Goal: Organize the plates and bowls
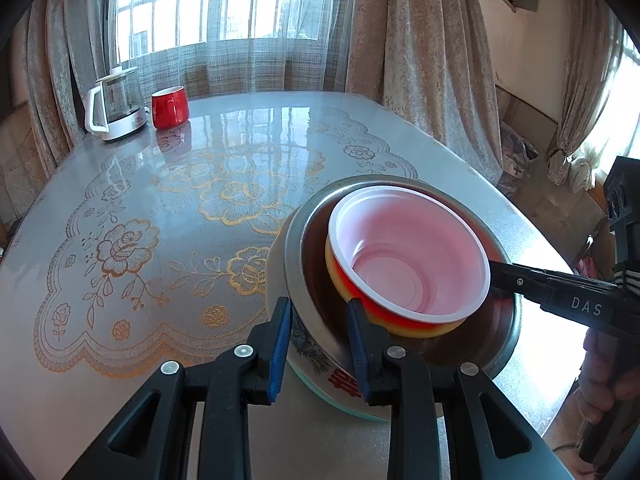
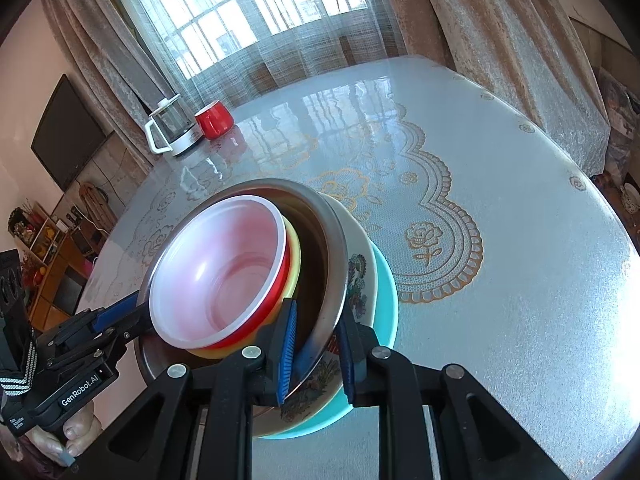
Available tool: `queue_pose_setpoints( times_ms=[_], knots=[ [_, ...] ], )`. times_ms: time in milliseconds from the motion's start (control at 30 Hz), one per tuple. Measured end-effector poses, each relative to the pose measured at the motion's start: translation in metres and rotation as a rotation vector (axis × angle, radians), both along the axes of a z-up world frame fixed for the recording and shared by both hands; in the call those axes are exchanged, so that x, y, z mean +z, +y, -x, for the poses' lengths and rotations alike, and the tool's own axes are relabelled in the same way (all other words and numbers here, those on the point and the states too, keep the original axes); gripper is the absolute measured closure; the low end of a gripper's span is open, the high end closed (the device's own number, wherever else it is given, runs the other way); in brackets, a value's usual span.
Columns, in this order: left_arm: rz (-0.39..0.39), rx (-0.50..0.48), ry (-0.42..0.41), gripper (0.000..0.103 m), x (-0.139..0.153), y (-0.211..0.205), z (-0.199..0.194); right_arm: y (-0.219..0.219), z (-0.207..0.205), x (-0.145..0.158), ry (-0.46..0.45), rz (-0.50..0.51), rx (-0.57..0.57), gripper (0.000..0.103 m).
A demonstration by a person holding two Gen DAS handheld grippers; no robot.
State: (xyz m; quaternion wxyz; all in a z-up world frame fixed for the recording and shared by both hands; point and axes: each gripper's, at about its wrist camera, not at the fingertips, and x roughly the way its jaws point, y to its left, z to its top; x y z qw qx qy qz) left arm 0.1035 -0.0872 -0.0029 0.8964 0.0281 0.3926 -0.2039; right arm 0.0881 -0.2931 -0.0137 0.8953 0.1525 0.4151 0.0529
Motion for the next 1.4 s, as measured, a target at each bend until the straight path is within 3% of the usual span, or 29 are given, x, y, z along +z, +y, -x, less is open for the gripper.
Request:
queue_pose_setpoints(
  times_ms=[667, 1400],
  knots=[
    [-0.01, 0.017, -0.018, 0.07, 0.003, 0.003, 0.013, 0.009, 0.01, 0.003, -0.018, 0.048, 0.005, 0.082],
    [-0.004, 0.047, -0.031, 0.063, 0.008, 0.01, 0.023, 0.009, 0.017, 0.002, -0.013, 0.006, -0.019, 0.081]
  ],
)
